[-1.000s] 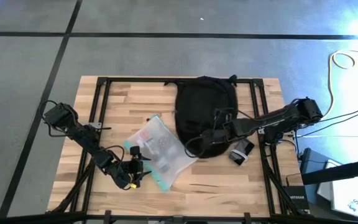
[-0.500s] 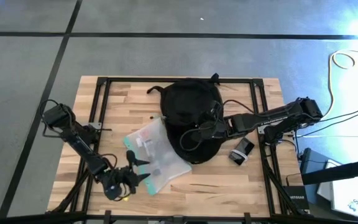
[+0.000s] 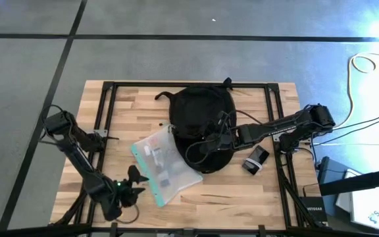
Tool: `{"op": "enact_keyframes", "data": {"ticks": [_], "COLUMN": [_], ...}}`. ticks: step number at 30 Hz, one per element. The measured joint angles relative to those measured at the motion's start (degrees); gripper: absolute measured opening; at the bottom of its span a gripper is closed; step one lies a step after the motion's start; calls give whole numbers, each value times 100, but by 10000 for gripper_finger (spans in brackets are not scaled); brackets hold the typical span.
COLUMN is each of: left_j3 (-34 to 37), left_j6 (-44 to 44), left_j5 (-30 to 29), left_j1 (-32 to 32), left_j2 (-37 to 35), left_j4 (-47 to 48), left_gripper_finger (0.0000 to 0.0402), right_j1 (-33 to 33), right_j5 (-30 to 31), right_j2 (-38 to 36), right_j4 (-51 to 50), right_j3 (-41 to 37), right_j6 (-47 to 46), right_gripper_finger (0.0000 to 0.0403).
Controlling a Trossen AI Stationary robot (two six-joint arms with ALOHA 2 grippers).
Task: Unpack backpack
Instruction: Put the transparent zipper bag into the black backpack
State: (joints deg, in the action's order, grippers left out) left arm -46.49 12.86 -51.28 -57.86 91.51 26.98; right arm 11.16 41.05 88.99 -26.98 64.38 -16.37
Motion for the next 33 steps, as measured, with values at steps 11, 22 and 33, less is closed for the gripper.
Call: {"op": "enact_keyframes", "data": {"ticks": [11, 22, 33], "left_j3": [53, 37, 77], "left_j6": [-1055, -997, 408], "left_j5": [-100, -902, -982], "left_j1": [286, 628, 1170], "left_j2": [816, 1298, 1306], "left_j4": [87, 123, 22], "left_gripper_finger": [246, 246, 236], "right_j1": [7, 7, 7], "right_j5": [-15, -19, -67], "right_j2": [-11, -13, -20], "right_j4": [-5, -4, 11], "right_j3": [-1, -2, -2], "right_j6": [20, 36, 38], "right_gripper_finger": [3, 3, 3]}}
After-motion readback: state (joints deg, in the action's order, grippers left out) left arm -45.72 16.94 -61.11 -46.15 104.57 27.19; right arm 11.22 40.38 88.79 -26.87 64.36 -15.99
